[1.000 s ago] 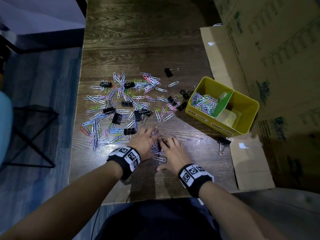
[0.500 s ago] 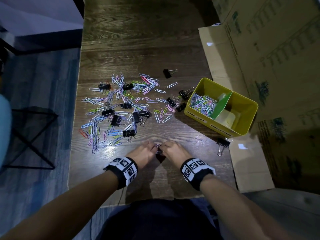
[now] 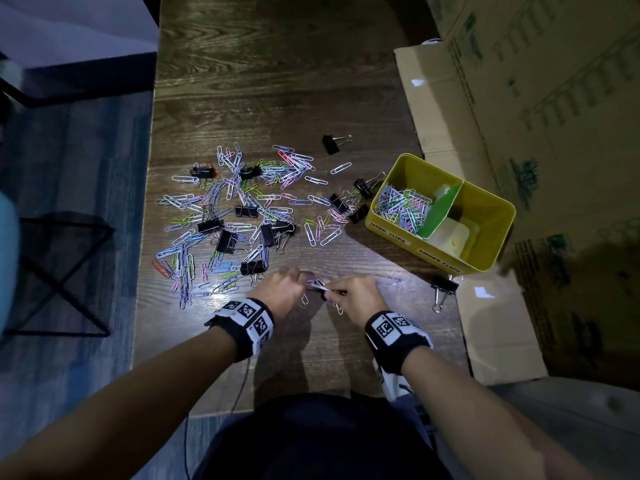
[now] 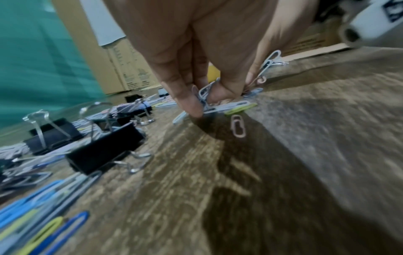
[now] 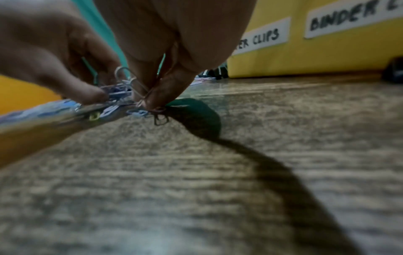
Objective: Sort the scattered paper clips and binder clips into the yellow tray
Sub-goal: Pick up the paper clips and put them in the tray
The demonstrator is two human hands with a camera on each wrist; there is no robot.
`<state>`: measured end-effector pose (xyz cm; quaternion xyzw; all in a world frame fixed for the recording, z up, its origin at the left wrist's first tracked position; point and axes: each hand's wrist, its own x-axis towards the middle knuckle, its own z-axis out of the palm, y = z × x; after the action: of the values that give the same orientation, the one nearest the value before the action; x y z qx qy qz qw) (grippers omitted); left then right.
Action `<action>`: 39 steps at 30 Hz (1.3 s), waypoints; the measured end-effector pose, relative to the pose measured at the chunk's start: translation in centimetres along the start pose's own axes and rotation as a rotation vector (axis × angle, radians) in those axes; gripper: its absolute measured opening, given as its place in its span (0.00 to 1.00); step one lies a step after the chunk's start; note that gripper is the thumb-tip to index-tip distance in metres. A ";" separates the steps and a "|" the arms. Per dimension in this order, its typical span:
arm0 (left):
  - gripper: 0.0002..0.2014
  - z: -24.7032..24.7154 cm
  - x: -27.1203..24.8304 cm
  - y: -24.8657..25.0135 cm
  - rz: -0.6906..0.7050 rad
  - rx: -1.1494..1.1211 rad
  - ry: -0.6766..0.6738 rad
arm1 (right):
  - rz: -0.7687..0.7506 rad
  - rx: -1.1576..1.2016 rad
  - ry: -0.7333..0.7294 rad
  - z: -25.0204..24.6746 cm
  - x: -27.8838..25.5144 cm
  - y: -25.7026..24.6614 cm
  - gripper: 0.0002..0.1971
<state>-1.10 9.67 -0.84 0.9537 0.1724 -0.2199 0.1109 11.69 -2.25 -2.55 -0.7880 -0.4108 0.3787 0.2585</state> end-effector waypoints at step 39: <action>0.10 -9.5 6.7 3.5 0.268 -0.644 0.475 | 0.088 -0.352 0.100 -16.3 6.6 -0.6 0.15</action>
<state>9.47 11.04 4.95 0.9085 0.1277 0.0874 0.3881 27.09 2.06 4.74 -0.8562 -0.4225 0.2723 0.1197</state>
